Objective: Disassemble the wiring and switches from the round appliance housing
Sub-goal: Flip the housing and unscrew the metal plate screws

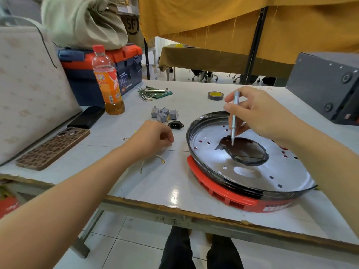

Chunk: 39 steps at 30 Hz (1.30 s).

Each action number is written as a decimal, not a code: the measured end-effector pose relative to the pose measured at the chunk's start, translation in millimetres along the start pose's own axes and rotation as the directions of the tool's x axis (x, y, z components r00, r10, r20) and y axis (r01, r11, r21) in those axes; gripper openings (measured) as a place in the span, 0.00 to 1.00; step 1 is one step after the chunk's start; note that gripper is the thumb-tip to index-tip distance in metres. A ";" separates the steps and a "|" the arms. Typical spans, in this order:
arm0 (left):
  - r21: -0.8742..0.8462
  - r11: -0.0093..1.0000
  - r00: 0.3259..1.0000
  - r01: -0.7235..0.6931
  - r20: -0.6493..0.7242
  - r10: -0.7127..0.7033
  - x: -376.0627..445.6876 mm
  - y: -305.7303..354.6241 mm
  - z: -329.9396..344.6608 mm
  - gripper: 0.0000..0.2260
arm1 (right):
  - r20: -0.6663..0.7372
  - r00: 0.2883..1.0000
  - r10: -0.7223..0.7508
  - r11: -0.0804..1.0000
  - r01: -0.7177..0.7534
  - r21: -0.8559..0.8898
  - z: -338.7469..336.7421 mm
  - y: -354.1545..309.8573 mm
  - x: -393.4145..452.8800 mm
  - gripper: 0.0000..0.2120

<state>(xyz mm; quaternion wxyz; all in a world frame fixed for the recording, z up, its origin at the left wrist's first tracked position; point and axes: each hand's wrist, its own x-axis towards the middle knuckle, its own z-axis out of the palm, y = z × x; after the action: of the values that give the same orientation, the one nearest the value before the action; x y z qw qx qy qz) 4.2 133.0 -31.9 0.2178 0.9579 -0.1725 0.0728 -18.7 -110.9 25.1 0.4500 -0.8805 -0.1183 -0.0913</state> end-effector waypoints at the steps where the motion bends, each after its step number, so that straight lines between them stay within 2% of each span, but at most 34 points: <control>1: 0.025 1.000 1.000 -0.010 0.011 0.010 0.8 0.3 1.5 0.03 | 0.001 1.000 -0.001 1.000 0.001 -0.004 0.0 0.0 0.2 0.07; 7: 0.070 0.998 1.000 -0.004 0.014 0.003 4.1 -2.3 5.4 0.04 | 0.003 1.000 -0.006 1.000 0.006 0.006 0.8 -0.3 1.0 0.06; 14: -0.088 0.996 0.993 0.034 -0.110 -0.043 1.6 3.3 -6.4 0.04 | -0.043 0.996 -0.082 0.995 0.085 0.055 0.3 -3.5 -3.3 0.09; 17: -0.130 0.991 0.983 -0.022 -0.185 -0.002 -2.3 20.2 -12.9 0.06 | -0.102 0.986 -0.135 0.990 0.137 0.014 -2.9 -7.5 -5.8 0.10; 20: -0.169 0.977 0.970 -0.126 -0.230 0.086 -8.7 45.8 -17.4 0.06 | -0.114 0.986 -0.125 0.992 0.127 0.011 -6.6 -9.8 -10.1 0.11; 24: -0.127 0.968 0.973 -0.218 -0.102 0.206 -12.4 75.1 -11.7 0.08 | -0.200 0.979 -0.037 0.986 0.068 0.151 -13.8 -3.8 -24.0 0.07; 27: -0.069 0.980 0.981 -0.189 -0.057 0.185 -6.5 86.3 -2.3 0.13 | -0.288 0.955 0.066 0.969 0.008 0.248 -23.8 9.0 -40.7 0.02; 30: -0.014 0.993 0.994 -0.113 -0.003 0.113 2.0 94.5 0.9 0.19 | -0.411 0.896 0.169 0.947 -0.032 0.321 -35.5 27.0 -56.4 0.06; 32: 0.071 0.983 0.984 -0.169 0.069 0.165 4.7 103.8 4.4 0.21 | -0.486 0.846 0.219 0.946 -0.063 0.317 -42.8 40.5 -67.2 0.08; 34: 0.028 0.965 0.958 -0.259 0.138 0.253 2.9 117.1 8.5 0.21 | -0.538 0.804 0.253 0.953 -0.110 0.283 -49.5 52.2 -76.0 0.09; 37: -0.114 0.907 0.863 -0.405 0.279 0.420 -7.0 140.7 16.5 0.22 | -0.623 0.741 0.252 0.965 -0.141 0.223 -58.8 62.2 -84.9 0.10; 39: -0.129 0.902 0.822 -0.412 0.375 0.429 -12.3 152.3 22.3 0.27 | -0.665 0.709 0.237 0.968 -0.118 0.221 -65.6 64.5 -89.6 0.10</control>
<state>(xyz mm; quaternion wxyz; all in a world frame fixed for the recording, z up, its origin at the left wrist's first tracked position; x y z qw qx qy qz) -61.0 -1.9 5.2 0.1772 0.8861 -0.4208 -0.0791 -89.1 -212.2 -10.7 0.5382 -0.7518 0.1348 -0.3563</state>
